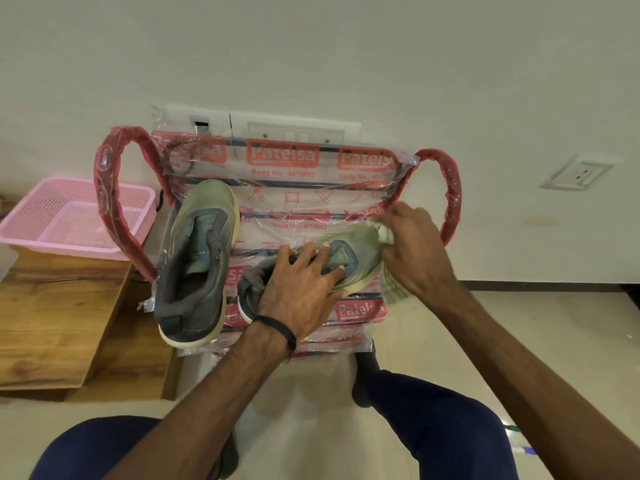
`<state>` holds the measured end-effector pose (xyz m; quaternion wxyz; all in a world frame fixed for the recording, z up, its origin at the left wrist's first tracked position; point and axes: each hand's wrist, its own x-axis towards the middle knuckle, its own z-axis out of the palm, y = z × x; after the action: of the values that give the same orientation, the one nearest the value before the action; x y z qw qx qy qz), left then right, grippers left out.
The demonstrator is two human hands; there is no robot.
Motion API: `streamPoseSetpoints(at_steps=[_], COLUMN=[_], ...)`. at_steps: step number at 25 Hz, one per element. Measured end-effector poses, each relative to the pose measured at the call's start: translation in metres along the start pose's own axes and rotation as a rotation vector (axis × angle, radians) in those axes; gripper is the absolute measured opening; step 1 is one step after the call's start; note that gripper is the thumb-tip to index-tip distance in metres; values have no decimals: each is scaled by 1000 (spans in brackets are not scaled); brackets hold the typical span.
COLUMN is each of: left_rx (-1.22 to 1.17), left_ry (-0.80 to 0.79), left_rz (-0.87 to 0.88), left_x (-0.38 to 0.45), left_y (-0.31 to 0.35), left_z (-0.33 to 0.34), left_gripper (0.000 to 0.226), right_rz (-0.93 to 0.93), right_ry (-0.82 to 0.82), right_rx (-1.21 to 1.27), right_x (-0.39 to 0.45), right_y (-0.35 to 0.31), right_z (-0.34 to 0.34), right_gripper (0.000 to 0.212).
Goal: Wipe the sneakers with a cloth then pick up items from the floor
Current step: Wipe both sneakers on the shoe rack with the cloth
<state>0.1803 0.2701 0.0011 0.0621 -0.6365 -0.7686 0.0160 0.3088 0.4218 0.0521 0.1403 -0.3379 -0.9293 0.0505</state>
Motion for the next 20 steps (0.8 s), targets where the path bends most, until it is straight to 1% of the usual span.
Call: streamPoseSetpoints(at_steps=[1,3,6,7,9,10,11,12,14,15,16,17,20], left_rx=[-1,6,21,19,18,12,1,-6,-11,-10,-4,5,13], left_ry=[-4,-6,-8,-15,-11,-10,-11,-6,2,-1,-8,-14,-5], left_rz=[0,-9,-22,-17,-11,-14,-16,-18,-18,-15,-12,-11,-18], left_x=[0,0,2,2,2,1,0,1,1,1,2,2,2], left_y=[0,1,2,2,4,4,3,1,-1,0,1,2,2], left_z=[0,-1,1,1,1,0,0,-1,-2,-1,-1,-1,0], left_gripper=[48,48,48,47,47,47,47,47,47,47,47,47,47], right_rz=[-7,-33,-93,-139,-186,-146,-114,-109,-108,-78,-55,-52,-142], right_ry=[32,-18,-103,-165,-358,-476,-508,-433,-117,-23,7,-5,-11], right_rx=[-79,-204,-209,-189,-75,14,83,92,-1,-72,-146,-217,-341], right_x=[9,15,0,-5,-5,1,10,18,30,34,34,29,11], right_y=[-1,-2,1,2,7,8,9,9,9,8,3,-1,-11], right_z=[5,19,29,27,9,-3,-9,-11,1,9,18,29,44], right_gripper=[40,40,39,36,29,25,24,24,29,32,34,34,31])
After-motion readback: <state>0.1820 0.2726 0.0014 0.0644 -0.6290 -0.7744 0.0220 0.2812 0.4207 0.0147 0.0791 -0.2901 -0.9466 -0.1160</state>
